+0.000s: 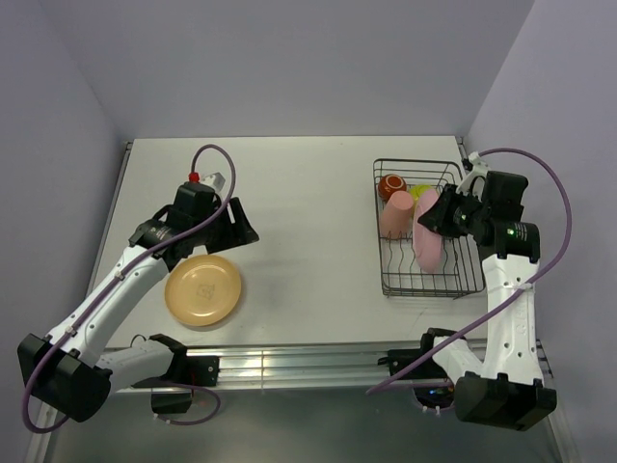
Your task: Load the mixed dishes into the dish rack
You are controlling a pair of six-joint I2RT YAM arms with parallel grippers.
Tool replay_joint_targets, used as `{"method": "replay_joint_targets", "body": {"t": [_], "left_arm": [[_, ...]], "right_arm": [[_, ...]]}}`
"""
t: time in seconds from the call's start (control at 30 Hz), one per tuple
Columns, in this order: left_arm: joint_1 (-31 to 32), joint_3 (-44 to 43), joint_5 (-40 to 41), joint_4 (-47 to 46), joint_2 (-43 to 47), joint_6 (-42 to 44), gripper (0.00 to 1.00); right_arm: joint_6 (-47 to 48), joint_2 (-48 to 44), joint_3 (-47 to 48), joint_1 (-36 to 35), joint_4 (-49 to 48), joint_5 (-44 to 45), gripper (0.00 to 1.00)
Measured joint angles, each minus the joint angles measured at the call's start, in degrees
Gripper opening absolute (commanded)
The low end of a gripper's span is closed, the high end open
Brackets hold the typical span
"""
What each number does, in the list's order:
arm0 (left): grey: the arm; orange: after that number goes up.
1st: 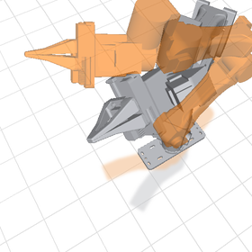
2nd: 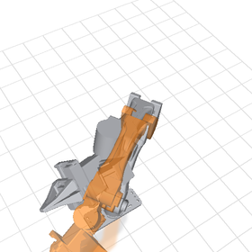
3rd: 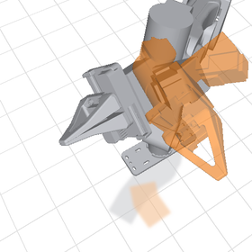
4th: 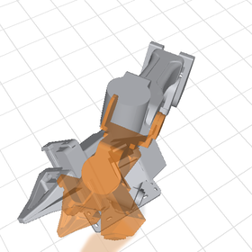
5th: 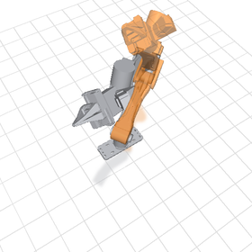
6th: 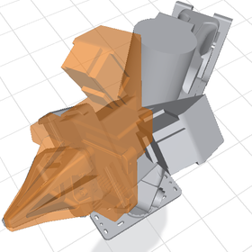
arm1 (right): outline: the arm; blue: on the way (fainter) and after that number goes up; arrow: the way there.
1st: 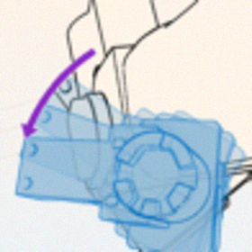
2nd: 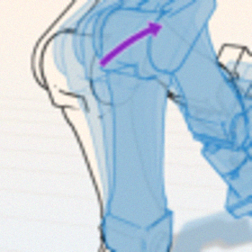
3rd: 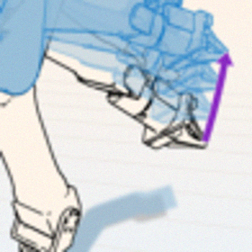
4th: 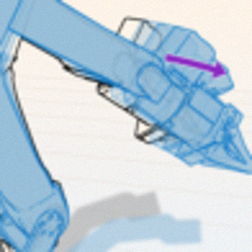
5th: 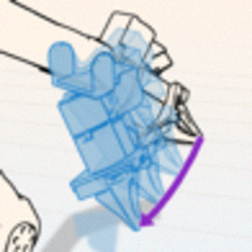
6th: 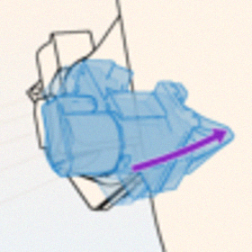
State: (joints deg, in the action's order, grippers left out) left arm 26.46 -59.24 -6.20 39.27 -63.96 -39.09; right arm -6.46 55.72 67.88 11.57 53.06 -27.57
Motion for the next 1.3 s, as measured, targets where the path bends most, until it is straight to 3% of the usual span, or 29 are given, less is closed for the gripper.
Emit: {"method": "replay_joint_targets", "body": {"t": [0.7, 1.03, 1.3], "left_arm": [[0.0, -0.02, 0.02, -0.07, -2.03, 2.27, 0.69], [0.0, -0.02, -0.11, -0.39, -2.71, 2.27, 0.7], [0.0, -0.02, -0.46, -0.5, -2.71, 2.25, 0.7]], "right_arm": [[-0.35, -0.31, -6.69, 1.73, -6.93, -0.55, 0.0], [-0.46, 0.7, -7.48, 1.81, -9.42, 0.81, 0.23], [0.0, 1.18, -7.96, 1.86, -10.64, 4.39, 0.34]]}}
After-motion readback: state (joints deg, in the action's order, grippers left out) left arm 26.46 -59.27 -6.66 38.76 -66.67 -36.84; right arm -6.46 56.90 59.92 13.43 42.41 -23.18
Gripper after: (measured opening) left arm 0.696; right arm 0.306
